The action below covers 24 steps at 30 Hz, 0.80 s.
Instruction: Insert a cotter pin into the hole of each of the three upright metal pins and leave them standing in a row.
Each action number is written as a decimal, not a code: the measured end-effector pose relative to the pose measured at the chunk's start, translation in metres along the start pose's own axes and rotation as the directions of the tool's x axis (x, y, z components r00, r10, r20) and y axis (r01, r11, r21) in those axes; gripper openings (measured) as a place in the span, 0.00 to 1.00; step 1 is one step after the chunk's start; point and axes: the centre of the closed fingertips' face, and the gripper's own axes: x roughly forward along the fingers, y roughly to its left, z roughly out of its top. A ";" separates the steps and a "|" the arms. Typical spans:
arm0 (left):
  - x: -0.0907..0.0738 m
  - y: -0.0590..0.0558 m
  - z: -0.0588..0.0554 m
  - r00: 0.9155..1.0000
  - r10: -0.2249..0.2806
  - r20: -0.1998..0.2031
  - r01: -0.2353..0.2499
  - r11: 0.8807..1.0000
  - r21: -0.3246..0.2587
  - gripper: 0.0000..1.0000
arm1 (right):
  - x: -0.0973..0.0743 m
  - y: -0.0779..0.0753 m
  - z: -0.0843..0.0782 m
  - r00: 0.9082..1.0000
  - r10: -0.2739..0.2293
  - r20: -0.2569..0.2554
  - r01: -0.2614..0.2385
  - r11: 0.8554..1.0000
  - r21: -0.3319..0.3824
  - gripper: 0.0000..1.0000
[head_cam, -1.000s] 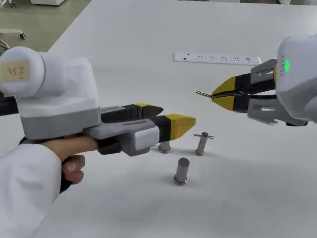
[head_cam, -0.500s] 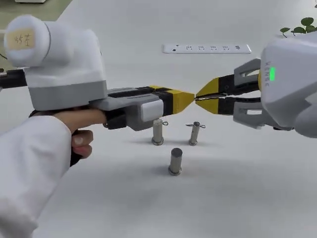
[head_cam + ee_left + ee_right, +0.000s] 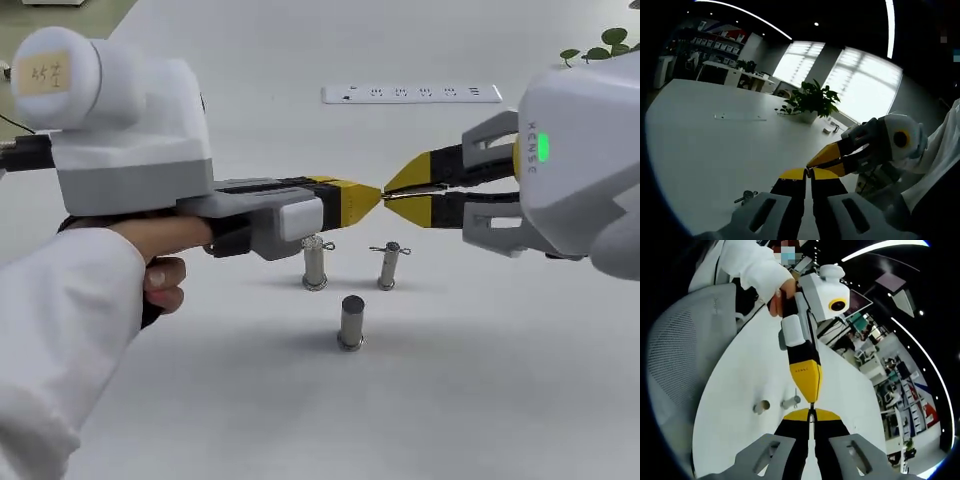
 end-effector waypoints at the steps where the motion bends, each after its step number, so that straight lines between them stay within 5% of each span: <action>1: 0.000 0.000 0.000 1.000 -0.004 -0.003 0.004 1.000 0.000 0.00 | 0.000 0.001 0.001 1.000 0.001 0.001 -0.001 1.000 0.000 0.00; 6: -0.002 -0.001 -0.001 1.000 -0.018 -0.012 0.019 0.999 0.038 0.00 | 0.000 0.001 0.004 1.000 0.000 0.005 0.000 1.000 -0.006 0.00; 24: 0.002 0.001 -0.011 0.997 0.023 -0.076 -0.022 1.000 0.014 0.00 | 0.001 0.009 0.001 1.000 0.017 -0.009 -0.017 1.000 0.012 0.00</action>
